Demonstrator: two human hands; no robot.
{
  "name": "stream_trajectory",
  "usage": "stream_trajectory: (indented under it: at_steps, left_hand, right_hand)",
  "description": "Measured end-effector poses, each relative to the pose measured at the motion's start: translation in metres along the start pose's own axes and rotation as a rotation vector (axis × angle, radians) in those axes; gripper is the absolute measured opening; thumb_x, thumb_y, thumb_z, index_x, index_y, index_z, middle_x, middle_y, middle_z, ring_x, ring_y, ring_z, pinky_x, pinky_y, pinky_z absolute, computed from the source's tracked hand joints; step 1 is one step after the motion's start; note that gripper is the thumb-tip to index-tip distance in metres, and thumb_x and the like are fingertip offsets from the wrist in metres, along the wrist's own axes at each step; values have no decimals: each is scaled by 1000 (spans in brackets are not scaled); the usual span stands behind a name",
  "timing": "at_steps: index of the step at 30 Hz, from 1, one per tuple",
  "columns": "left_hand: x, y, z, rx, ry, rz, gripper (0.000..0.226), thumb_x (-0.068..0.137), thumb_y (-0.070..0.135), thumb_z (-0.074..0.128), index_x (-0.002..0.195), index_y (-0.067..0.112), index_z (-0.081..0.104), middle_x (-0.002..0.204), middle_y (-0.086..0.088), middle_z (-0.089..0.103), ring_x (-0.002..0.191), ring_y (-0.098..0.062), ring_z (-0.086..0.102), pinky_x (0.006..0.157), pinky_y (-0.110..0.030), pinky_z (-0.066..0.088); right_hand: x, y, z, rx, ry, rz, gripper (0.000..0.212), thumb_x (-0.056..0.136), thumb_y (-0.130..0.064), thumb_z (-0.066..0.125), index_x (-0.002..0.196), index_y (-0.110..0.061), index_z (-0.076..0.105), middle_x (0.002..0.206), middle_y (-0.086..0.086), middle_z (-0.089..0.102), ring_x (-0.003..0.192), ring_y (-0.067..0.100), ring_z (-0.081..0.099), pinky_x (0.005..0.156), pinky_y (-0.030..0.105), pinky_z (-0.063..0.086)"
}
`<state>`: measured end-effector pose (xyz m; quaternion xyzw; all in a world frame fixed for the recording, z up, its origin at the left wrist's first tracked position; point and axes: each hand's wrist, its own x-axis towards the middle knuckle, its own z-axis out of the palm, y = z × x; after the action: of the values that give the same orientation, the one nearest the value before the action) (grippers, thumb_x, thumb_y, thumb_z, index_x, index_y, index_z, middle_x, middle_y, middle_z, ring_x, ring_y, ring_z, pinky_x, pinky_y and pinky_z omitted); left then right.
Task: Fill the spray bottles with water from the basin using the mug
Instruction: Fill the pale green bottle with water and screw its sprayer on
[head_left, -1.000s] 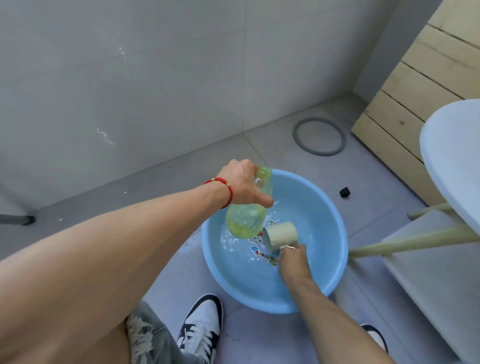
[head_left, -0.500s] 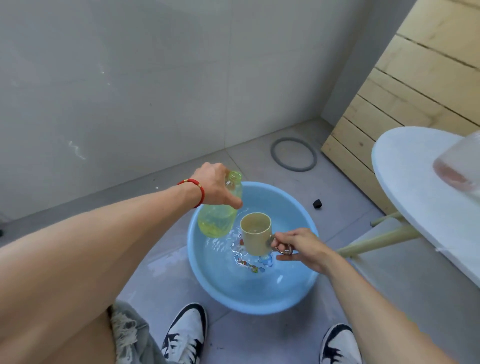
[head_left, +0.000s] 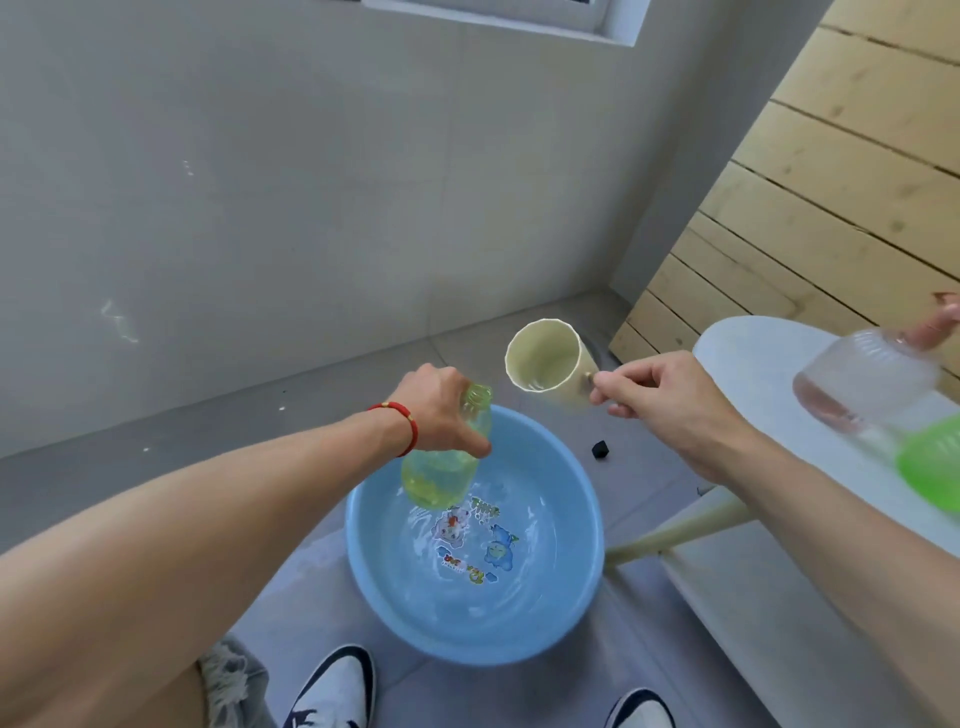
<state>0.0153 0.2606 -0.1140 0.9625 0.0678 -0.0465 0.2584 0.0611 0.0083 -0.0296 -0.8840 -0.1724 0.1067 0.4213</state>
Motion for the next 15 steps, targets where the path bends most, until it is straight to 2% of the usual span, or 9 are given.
stream_trajectory:
  at_steps: [2, 5, 7, 8, 9, 11, 13, 15]
  left_hand:
    - [0, 4, 2, -36, 18, -8, 45, 58, 49, 88, 69, 14, 63, 64, -4, 64, 65, -25, 61, 52, -29, 47]
    - [2, 5, 3, -92, 23, -25, 45, 57, 48, 89, 65, 15, 60, 61, -2, 59, 59, -23, 56, 49, -25, 40]
    - [3, 5, 4, -95, 21, -23, 45, 57, 48, 88, 64, 14, 59, 59, -2, 58, 57, -23, 55, 49, -24, 39]
    - [3, 5, 5, -91, 18, -18, 45, 57, 48, 88, 64, 14, 59, 58, -2, 57, 58, -23, 55, 49, -24, 39]
    - [3, 6, 5, -84, 15, -10, 44, 57, 48, 88, 64, 14, 60, 58, -2, 57, 58, -24, 55, 49, -24, 39]
    - [4, 8, 6, -67, 6, -1, 43, 57, 47, 87, 64, 15, 59, 58, -1, 56, 58, -23, 54, 48, -24, 38]
    - [5, 9, 9, -50, -1, 9, 43, 56, 48, 86, 64, 15, 60, 57, -1, 55, 58, -23, 53, 47, -24, 37]
    - [7, 9, 11, -29, -6, 12, 45, 55, 50, 86, 65, 14, 61, 57, 0, 55, 57, -22, 53, 47, -25, 40]
  right_hand:
    - [-2, -6, 5, -51, 78, -32, 30, 94, -32, 70, 69, -18, 78, 65, 4, 62, 66, 20, 56, 72, 39, 51]
    - [-4, -12, 10, -164, 173, -66, 32, 94, -34, 69, 67, -18, 76, 48, -10, 46, 49, 7, 41, 53, 23, 36]
    - [-5, -14, 12, -225, 202, -111, 34, 95, -34, 68, 68, -15, 75, 45, -7, 45, 43, 9, 41, 43, 17, 33]
    - [-6, -15, 13, -247, 209, -137, 36, 96, -34, 67, 69, -11, 74, 47, 0, 48, 43, 11, 41, 41, 17, 33]
    - [-7, -15, 14, -270, 216, -165, 38, 97, -33, 66, 70, -8, 73, 51, 10, 51, 44, 14, 41, 41, 20, 36]
    - [-7, -14, 16, -319, 233, -218, 40, 97, -34, 65, 71, -4, 71, 61, 19, 57, 55, 24, 47, 55, 33, 44]
    - [-7, -12, 18, -349, 247, -257, 41, 97, -34, 64, 72, -2, 70, 65, 19, 59, 65, 30, 53, 64, 40, 45]
    - [-7, -10, 20, -365, 248, -291, 41, 97, -31, 64, 69, -1, 67, 63, 18, 57, 66, 32, 52, 66, 40, 42]
